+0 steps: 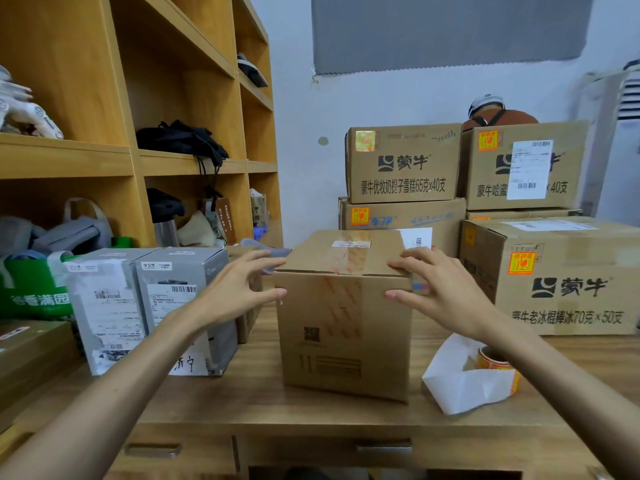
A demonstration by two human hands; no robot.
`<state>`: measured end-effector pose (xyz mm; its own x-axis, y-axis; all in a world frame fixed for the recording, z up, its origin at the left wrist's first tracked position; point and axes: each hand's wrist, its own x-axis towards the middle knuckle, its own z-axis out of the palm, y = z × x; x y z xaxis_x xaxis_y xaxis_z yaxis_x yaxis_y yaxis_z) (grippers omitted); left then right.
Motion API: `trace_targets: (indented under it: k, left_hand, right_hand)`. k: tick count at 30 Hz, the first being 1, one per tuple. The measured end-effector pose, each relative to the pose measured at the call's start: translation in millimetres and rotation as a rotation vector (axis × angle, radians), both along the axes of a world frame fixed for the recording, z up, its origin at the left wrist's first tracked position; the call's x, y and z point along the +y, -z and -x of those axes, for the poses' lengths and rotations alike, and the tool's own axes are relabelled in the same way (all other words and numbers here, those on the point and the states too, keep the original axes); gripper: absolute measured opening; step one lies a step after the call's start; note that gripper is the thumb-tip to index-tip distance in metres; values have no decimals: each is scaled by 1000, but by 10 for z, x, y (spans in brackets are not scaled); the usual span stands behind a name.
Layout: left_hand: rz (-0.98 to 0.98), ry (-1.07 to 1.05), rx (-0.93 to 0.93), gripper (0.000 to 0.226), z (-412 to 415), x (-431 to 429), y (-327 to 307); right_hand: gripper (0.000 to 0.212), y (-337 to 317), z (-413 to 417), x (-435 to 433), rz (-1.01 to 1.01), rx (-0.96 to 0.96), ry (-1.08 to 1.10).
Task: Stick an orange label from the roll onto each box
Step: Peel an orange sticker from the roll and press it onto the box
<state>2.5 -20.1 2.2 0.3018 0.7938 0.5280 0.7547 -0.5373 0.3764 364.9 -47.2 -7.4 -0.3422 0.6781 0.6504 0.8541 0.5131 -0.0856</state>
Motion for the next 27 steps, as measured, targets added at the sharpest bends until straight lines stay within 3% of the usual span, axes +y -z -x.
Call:
trace_targets:
  k: [4,7,18,23,27]
  left_hand:
    - [24,81,-34,63,-180,-8,7]
    - [-4,65,-21,63,-302,58,15]
    - [-67,-39,46,61,-479,240,112]
    - [-383,-47,108,52,-766,98,187]
    - [-575,165,153,44,-1303,-70,329]
  right_hand:
    - [65,-7,-249,77,188,192,-99]
    - [63,21,-328,165,222,272,-125]
    - [51,83,-347,359,213,298,-106]
    - [54,138,-460,309,129,317,-82]
    - [28,222,-748,146,-4,264,29]
